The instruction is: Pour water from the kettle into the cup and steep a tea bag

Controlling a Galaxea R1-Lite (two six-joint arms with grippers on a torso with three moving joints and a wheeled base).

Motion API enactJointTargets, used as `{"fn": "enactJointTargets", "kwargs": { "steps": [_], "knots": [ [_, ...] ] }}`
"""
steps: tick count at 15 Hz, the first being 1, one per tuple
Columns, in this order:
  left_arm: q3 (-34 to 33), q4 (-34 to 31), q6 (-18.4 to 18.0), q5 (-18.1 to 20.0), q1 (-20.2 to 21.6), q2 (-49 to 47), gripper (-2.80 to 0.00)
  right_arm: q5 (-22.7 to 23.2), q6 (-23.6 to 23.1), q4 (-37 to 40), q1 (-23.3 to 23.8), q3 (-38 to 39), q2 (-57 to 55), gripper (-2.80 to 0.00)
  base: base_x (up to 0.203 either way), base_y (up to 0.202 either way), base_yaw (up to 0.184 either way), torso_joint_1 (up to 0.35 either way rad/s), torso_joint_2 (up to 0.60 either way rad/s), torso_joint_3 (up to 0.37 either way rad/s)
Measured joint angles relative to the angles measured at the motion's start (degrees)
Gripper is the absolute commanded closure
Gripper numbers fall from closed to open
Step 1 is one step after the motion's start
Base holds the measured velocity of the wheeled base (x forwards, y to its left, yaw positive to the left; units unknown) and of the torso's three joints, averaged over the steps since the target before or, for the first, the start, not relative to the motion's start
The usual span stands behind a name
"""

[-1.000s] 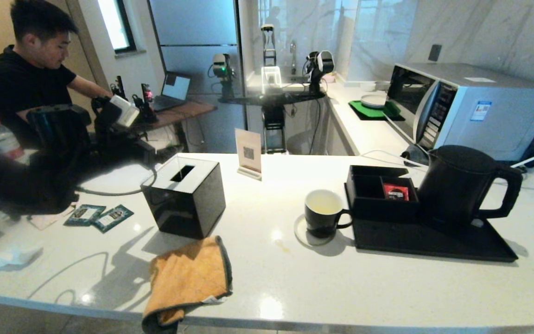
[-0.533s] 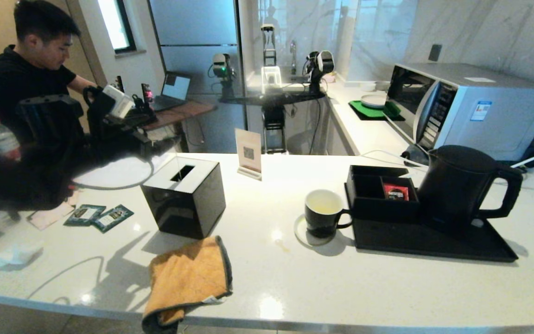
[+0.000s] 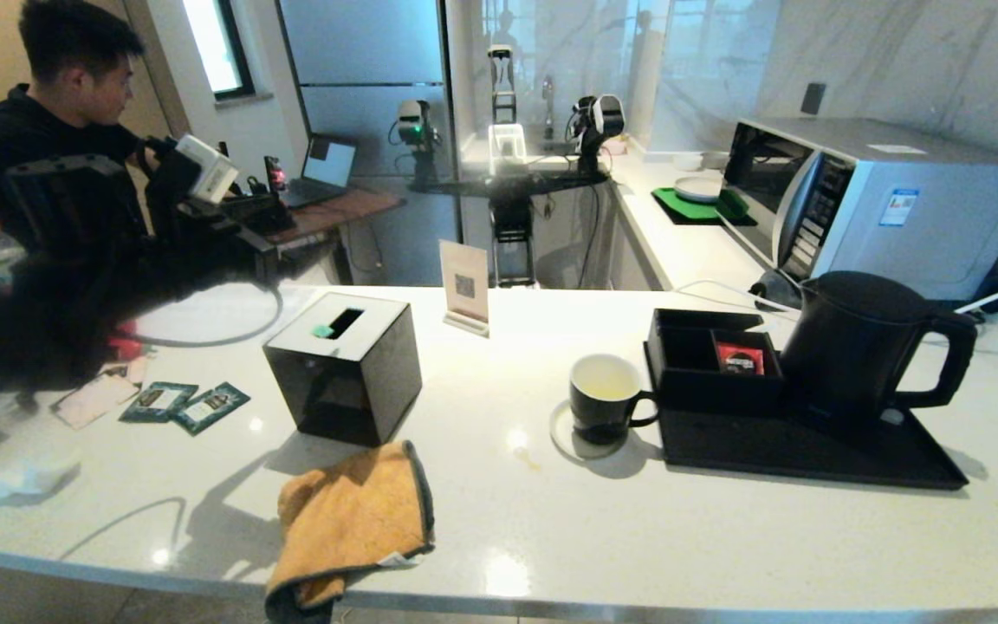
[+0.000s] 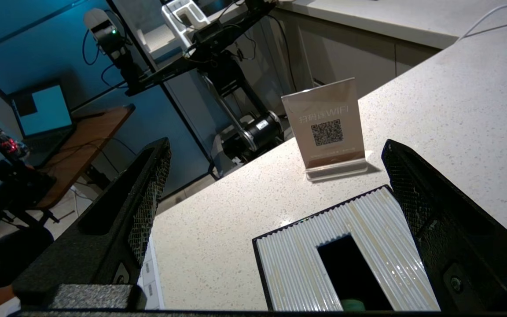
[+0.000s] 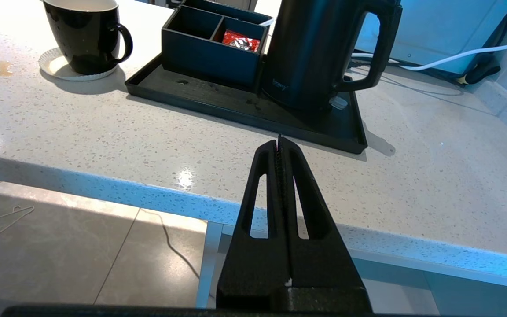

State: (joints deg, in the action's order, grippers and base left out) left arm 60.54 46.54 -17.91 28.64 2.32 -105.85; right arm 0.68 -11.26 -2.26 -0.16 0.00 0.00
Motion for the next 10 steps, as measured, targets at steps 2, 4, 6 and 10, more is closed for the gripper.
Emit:
{"fn": "enactJointTargets", "kwargs": {
  "steps": [2, 4, 6, 10],
  "knots": [
    [-0.6, -0.1, -0.1, 0.1, -0.1, 1.0, -2.80, 0.0, 0.0, 0.0, 0.0, 0.0, 0.0, 0.00, 0.000, 0.000, 0.000, 0.000, 0.00, 0.000],
    [-1.1, 0.0, -0.6, -0.1, 0.0, 1.5, -2.80, 0.0, 0.0, 0.0, 0.0, 0.0, 0.0, 0.00, 0.000, 0.000, 0.000, 0.000, 0.00, 0.000],
    [-2.0, 0.2, -1.2, -0.1, 1.0, 1.8, -2.80, 0.0, 0.0, 0.0, 0.0, 0.0, 0.0, 0.00, 0.000, 0.000, 0.000, 0.000, 0.00, 0.000],
    [-2.0, -0.6, -0.6, 0.0, 2.8, 2.6, -2.80, 0.0, 0.0, 0.0, 0.0, 0.0, 0.0, 0.00, 0.000, 0.000, 0.000, 0.000, 0.00, 0.000]
  ]
}}
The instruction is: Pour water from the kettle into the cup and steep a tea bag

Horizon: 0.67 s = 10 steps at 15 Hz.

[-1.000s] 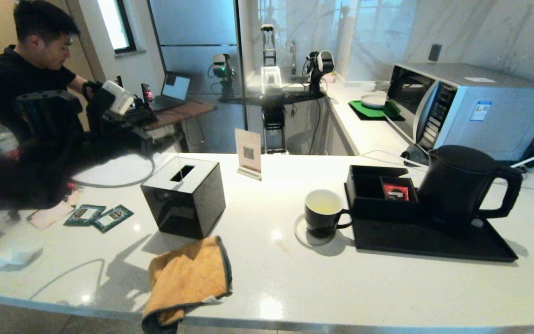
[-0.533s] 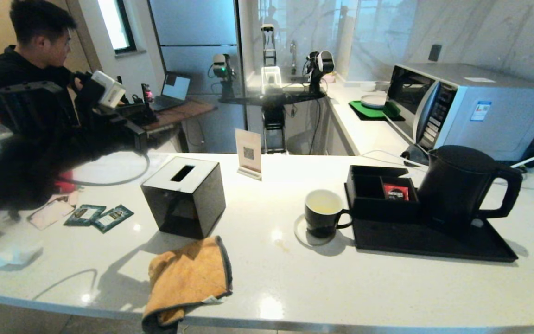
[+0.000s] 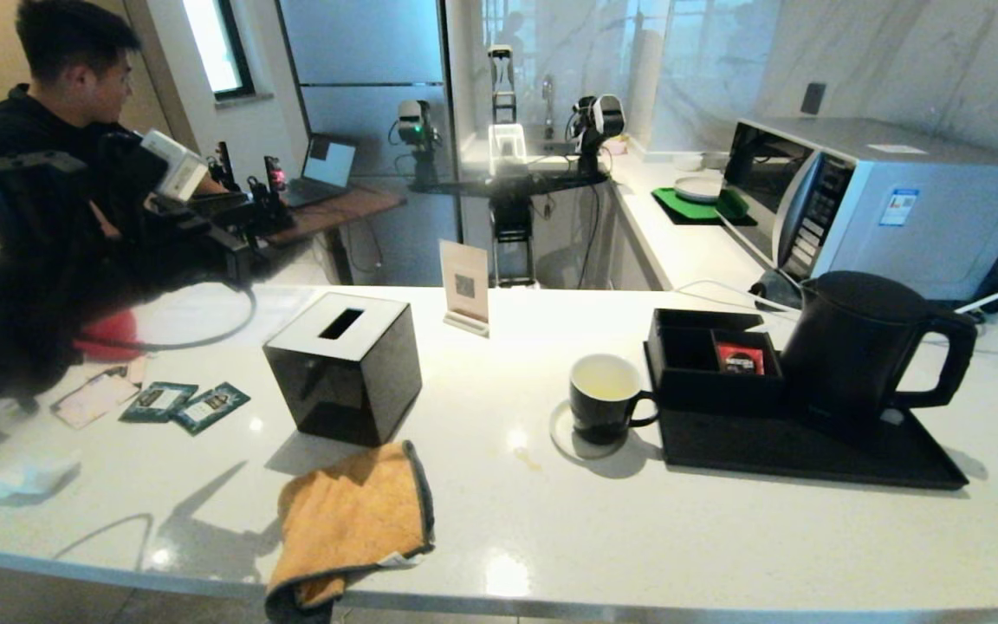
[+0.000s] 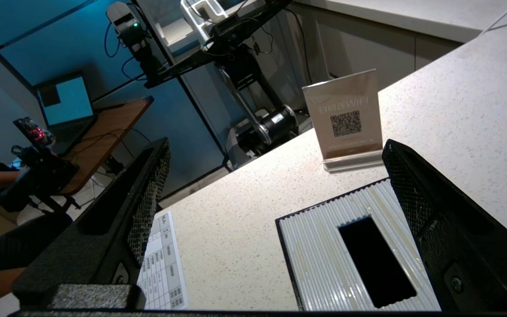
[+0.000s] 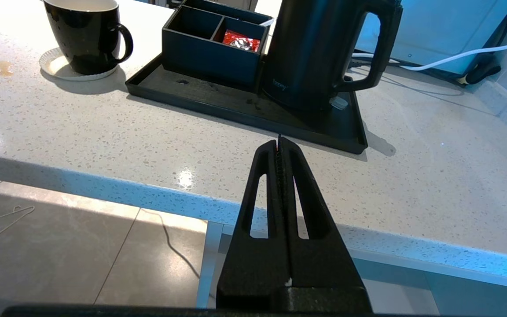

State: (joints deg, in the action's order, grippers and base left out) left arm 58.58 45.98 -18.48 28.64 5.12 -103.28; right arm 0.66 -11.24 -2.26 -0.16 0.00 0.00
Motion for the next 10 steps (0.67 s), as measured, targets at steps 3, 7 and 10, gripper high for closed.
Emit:
{"fn": "enactJointTargets", "kwargs": {
  "steps": [3, 7, 10],
  "knots": [
    [-0.4, -0.1, 3.2, 0.1, 0.4, 0.9, -2.80, 0.0, 0.0, 0.0, 0.0, 0.0, 0.0, 0.00, 0.000, 0.000, 0.000, 0.000, 0.00, 0.000],
    [-2.0, -0.1, 9.8, 0.5, -0.1, 2.8, -2.80, 0.0, 0.0, 0.0, 0.0, 0.0, 0.0, 0.00, 0.000, 0.000, 0.000, 0.000, 0.00, 0.000],
    [-5.0, -0.2, 14.5, 0.4, -1.2, 5.9, 0.00, 0.0, 0.0, 0.0, 0.0, 0.0, 0.0, 0.00, 0.000, 0.000, 0.000, 0.000, 0.00, 0.000]
  ]
}}
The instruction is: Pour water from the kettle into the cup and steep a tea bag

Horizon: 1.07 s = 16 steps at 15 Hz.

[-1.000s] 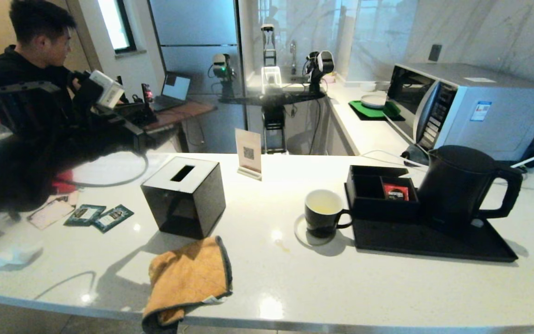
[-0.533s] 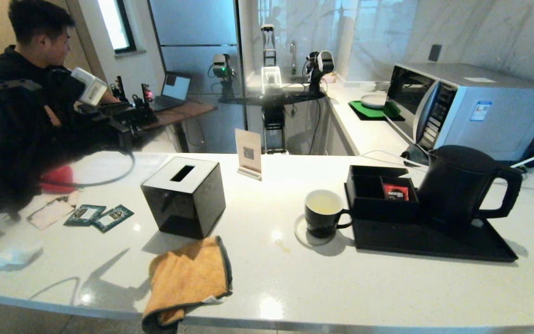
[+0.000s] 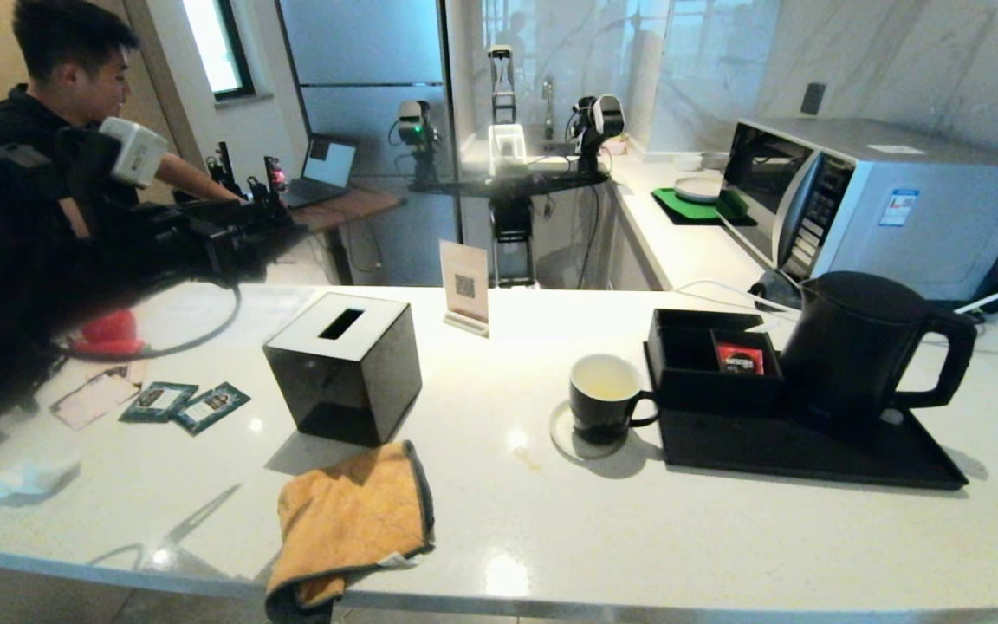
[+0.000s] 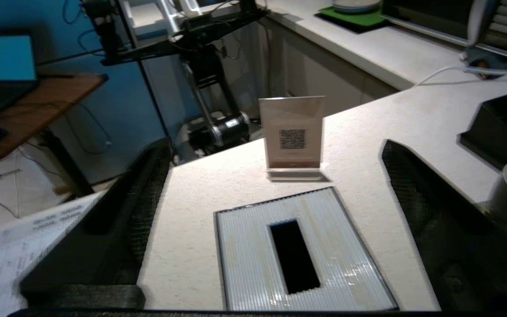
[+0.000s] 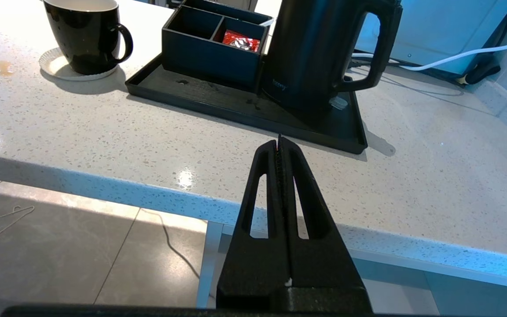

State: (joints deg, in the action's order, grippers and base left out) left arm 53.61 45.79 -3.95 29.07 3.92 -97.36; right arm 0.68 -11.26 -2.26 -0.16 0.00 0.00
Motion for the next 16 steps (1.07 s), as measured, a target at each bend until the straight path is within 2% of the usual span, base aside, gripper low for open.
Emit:
{"fn": "enactJointTargets", "kwargs": {
  "steps": [3, 6, 11, 16],
  "knots": [
    [-2.2, -0.2, 3.7, 0.0, -0.5, 3.6, 0.00, 0.0, 0.0, 0.0, 0.0, 0.0, 0.0, 0.00, 0.000, 0.000, 0.000, 0.000, 0.00, 0.000],
    [-4.7, -3.1, 4.0, 0.0, -0.8, 7.4, 0.00, 0.0, 0.0, 0.0, 0.0, 0.0, 0.0, 0.00, 0.000, 0.000, 0.000, 0.000, 0.00, 0.000],
    [-10.5, -3.5, 4.0, -0.6, -1.4, 13.6, 0.00, 0.0, 0.0, 0.0, 0.0, 0.0, 0.0, 0.00, 0.000, 0.000, 0.000, 0.000, 0.00, 0.000],
    [-14.9, -3.8, 5.2, -3.5, -1.1, 21.0, 0.00, 0.0, 0.0, 0.0, 0.0, 0.0, 0.0, 0.00, 0.000, 0.000, 0.000, 0.000, 0.00, 0.000]
  ]
}}
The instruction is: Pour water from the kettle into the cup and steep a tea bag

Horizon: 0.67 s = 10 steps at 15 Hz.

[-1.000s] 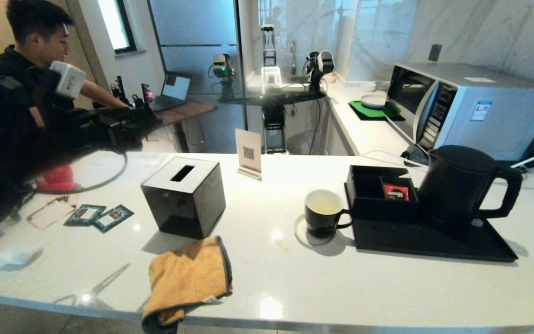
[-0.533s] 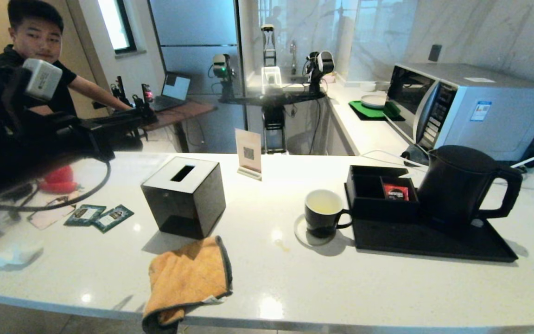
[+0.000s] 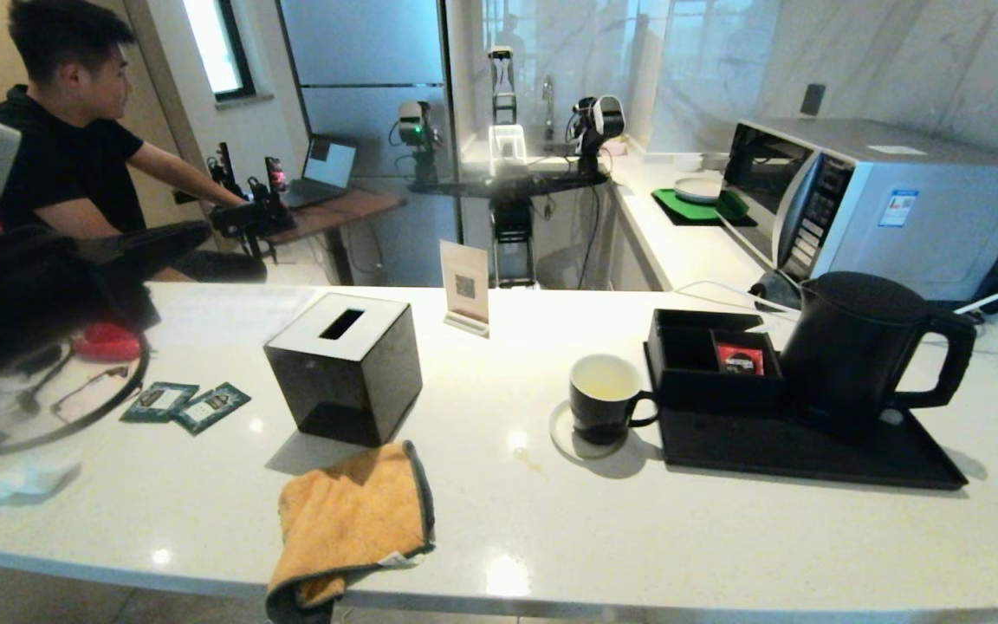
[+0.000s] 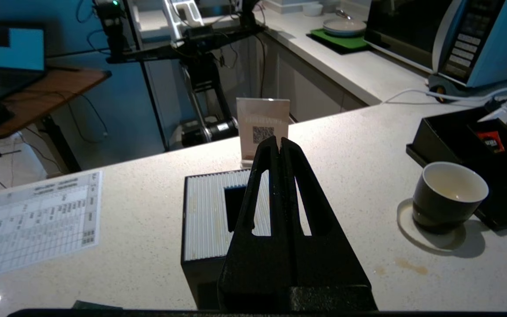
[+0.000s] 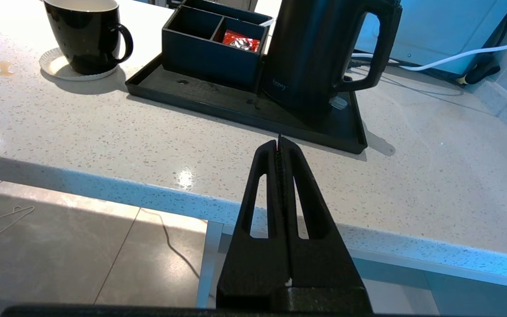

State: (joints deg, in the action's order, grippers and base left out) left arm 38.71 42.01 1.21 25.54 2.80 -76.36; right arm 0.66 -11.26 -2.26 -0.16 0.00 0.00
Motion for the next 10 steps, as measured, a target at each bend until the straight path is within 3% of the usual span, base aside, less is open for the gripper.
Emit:
{"fn": "enactJointTargets", "kwargs": {
  "steps": [5, 10],
  "knots": [
    [-1.9, -4.6, 0.8, -0.6, 0.1, 5.5, 0.00, 0.0, 0.0, 0.0, 0.0, 0.0, 0.0, 0.00, 0.000, 0.000, 0.000, 0.000, 0.00, 0.000],
    [-8.2, -9.9, 1.3, -1.7, 1.3, 14.7, 0.00, 0.0, 0.0, 0.0, 0.0, 0.0, 0.0, 0.00, 0.000, 0.000, 0.000, 0.000, 0.00, 0.000]
  ]
}}
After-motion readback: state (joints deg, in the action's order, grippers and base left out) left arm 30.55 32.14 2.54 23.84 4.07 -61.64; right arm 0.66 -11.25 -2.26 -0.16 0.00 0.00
